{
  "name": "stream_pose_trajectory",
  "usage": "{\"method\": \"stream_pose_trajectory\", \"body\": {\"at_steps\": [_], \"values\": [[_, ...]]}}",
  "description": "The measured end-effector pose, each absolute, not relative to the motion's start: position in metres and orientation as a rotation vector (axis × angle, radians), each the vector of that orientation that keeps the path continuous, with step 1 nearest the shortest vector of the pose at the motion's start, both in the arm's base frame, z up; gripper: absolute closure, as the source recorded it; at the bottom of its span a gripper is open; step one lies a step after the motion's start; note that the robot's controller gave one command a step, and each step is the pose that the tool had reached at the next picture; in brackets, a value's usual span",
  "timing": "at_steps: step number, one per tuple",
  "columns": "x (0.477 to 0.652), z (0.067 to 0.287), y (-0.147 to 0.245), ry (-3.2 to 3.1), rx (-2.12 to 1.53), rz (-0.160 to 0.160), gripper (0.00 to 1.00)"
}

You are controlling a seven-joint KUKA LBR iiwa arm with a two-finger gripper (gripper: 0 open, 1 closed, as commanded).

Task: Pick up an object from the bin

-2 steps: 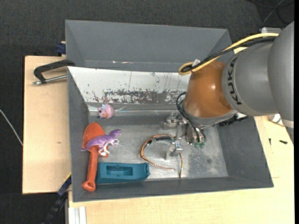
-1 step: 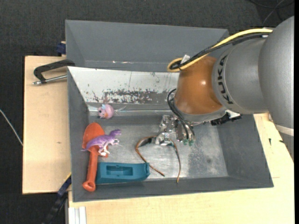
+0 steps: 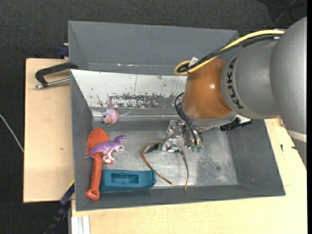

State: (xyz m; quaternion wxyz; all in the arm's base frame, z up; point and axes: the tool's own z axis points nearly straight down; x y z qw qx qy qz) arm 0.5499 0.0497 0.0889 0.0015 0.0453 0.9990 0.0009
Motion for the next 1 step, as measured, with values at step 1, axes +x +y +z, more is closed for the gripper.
{"method": "stream_pose_trajectory", "body": {"at_steps": [1], "values": [[0.5583, 0.1341, 0.0602, 3.14, 0.14, 0.001, 1.0]]}}
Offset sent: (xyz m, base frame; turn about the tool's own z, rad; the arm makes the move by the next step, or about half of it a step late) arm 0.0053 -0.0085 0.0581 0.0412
